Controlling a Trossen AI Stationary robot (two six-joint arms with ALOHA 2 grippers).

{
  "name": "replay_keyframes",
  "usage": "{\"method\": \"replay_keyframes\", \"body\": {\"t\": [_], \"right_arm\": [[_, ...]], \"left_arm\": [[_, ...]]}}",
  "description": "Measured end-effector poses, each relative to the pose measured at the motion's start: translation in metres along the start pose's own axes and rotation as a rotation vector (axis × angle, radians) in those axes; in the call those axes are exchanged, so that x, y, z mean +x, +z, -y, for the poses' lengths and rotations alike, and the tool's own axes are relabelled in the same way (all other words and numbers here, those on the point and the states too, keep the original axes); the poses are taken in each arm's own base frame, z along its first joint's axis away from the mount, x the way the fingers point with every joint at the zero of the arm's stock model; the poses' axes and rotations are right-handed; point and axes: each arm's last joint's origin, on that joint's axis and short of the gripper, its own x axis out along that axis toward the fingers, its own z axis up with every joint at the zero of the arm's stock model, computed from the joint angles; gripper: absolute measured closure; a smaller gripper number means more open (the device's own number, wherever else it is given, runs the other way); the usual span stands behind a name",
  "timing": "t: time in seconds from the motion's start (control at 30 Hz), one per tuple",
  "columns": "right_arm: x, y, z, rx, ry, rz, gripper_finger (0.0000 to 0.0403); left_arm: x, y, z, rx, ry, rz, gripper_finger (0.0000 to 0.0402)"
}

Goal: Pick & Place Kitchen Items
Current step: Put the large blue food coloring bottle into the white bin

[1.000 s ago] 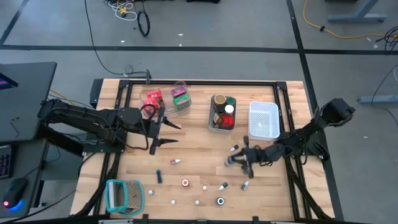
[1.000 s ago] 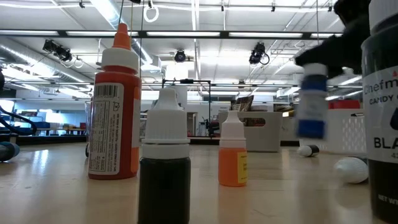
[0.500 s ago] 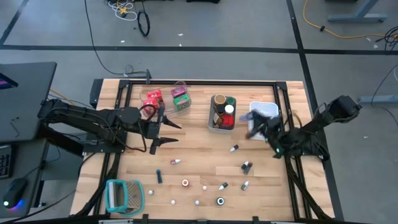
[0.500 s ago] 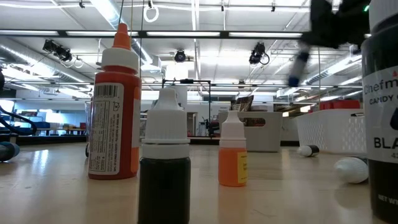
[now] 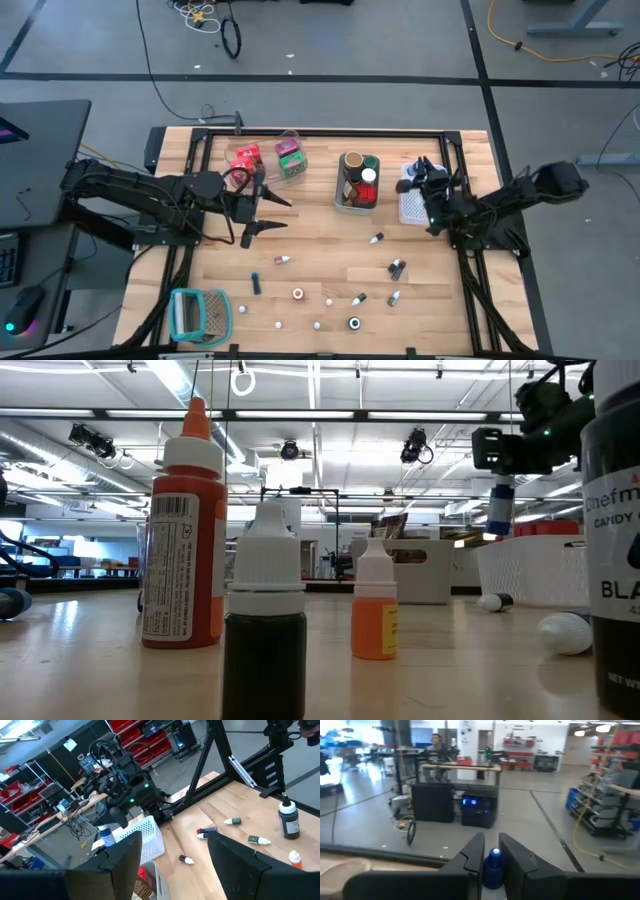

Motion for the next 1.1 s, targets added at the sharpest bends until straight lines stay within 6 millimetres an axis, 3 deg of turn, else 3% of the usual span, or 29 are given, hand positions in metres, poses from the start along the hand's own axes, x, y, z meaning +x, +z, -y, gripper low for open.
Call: {"method": "replay_keyframes", "body": {"t": [0.17, 0.67, 1.1], "right_arm": [[0.007, -0.004, 0.0, 0.013, -0.044, 0.0, 0.0357], [0.016, -0.047, -0.003, 0.078, 0.001, -0.029, 0.0358], [0.039, -0.069, 0.002, 0.051, 0.191, -0.257, 0.0341]], "left_arm": [[0.0, 0.0, 0.0, 0.01, -0.002, -0.004, 0.0166], [0.0, -0.002, 0.001, -0.032, -0.009, -0.018, 0.0166], [0.0, -0.002, 0.001, -0.048, -0.009, -0.019, 0.0166]]}}
